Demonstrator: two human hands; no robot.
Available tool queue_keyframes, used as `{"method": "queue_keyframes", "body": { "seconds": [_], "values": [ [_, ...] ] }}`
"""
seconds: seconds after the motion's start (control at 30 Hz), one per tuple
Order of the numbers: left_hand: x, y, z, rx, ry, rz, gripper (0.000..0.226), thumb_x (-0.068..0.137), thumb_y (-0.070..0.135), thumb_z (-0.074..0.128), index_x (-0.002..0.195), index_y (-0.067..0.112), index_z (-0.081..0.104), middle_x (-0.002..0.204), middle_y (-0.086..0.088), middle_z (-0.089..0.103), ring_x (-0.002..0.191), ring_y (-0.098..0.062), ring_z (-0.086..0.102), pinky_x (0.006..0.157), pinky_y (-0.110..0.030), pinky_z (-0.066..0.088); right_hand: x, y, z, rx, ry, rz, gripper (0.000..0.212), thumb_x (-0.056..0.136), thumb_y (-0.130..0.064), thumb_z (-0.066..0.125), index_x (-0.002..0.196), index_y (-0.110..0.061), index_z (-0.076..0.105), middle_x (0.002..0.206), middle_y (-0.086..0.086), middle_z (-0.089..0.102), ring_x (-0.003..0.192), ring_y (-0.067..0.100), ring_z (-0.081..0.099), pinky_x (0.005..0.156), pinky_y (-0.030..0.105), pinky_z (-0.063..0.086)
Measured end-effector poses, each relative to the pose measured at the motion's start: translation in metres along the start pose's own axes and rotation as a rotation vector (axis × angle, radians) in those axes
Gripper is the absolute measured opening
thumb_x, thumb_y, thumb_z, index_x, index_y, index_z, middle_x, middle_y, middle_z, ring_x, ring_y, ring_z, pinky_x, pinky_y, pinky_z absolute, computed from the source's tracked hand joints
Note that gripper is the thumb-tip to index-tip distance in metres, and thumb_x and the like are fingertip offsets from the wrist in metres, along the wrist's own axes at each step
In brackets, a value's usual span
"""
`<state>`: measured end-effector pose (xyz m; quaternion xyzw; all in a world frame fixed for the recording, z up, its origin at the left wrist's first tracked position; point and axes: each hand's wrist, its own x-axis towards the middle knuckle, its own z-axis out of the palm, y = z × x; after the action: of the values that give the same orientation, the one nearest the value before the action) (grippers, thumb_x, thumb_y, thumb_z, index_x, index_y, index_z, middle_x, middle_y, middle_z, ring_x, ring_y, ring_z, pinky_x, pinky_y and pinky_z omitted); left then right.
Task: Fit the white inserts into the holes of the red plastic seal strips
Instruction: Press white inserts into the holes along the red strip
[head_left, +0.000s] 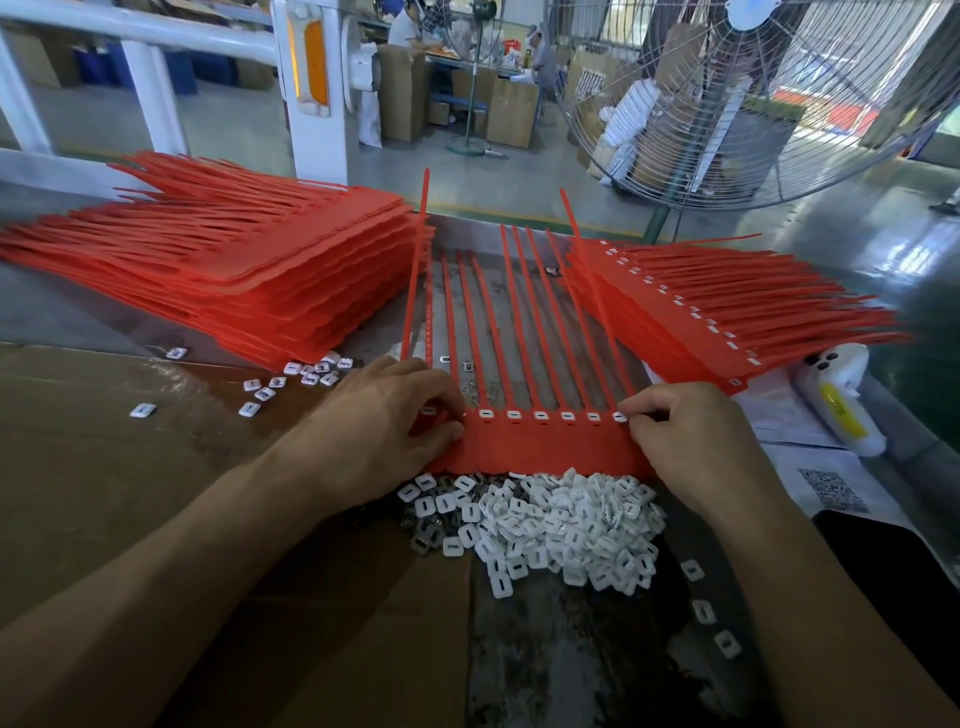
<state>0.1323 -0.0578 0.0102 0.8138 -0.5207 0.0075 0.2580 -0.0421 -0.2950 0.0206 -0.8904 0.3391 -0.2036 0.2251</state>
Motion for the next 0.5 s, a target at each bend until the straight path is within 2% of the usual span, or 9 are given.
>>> {"method": "queue_keyframes", "body": {
  "seconds": [0.13,0.23,0.33,0.4,0.5],
  "values": [
    [0.000,0.000,0.000,0.003,-0.010,-0.007,0.025,0.092,0.049,0.058,0.114,0.040,0.063,0.113,0.019,0.058,0.113,-0.005,0.048,0.103,-0.036,0.044,-0.003,-0.006,-0.004,-0.043,-0.024,0.009,0.024,0.094,-0.012,0.065,0.111,-0.019,0.080,0.113,-0.003,0.076,0.102,0.014,0.069,0.090,0.031,0.053],
    [0.001,0.001,0.000,0.008,-0.012,-0.005,0.025,0.093,0.048,0.058,0.115,0.039,0.063,0.114,0.019,0.058,0.113,-0.005,0.047,0.104,-0.036,0.043,-0.006,-0.010,-0.006,-0.106,-0.044,-0.003,0.023,0.094,-0.012,0.064,0.109,-0.020,0.080,0.113,-0.004,0.076,0.104,0.016,0.069,0.094,0.038,0.056],
    [0.001,0.001,-0.001,0.010,-0.022,-0.010,0.026,0.093,0.049,0.058,0.116,0.040,0.062,0.115,0.019,0.057,0.114,-0.005,0.047,0.104,-0.036,0.043,-0.009,-0.015,-0.007,-0.195,-0.072,-0.047,0.019,0.094,-0.012,0.063,0.096,-0.017,0.081,0.096,0.002,0.078,0.088,0.020,0.071,0.083,0.043,0.059],
    [0.002,0.000,-0.001,0.013,-0.026,-0.011,0.025,0.093,0.049,0.058,0.116,0.040,0.062,0.115,0.020,0.057,0.114,-0.005,0.047,0.104,-0.036,0.043,-0.009,-0.018,-0.007,-0.271,-0.105,-0.077,0.020,0.094,-0.015,0.060,0.087,-0.015,0.080,0.083,0.003,0.074,0.076,0.019,0.068,0.073,0.039,0.058],
    [0.002,0.000,0.000,0.014,-0.024,-0.007,0.025,0.092,0.050,0.057,0.116,0.042,0.061,0.115,0.021,0.057,0.114,-0.005,0.047,0.103,-0.036,0.044,-0.010,-0.022,-0.008,-0.342,-0.149,-0.086,0.026,0.091,-0.015,0.057,0.069,-0.013,0.070,0.064,0.000,0.063,0.061,0.016,0.060,0.056,0.029,0.044]
  ]
}}
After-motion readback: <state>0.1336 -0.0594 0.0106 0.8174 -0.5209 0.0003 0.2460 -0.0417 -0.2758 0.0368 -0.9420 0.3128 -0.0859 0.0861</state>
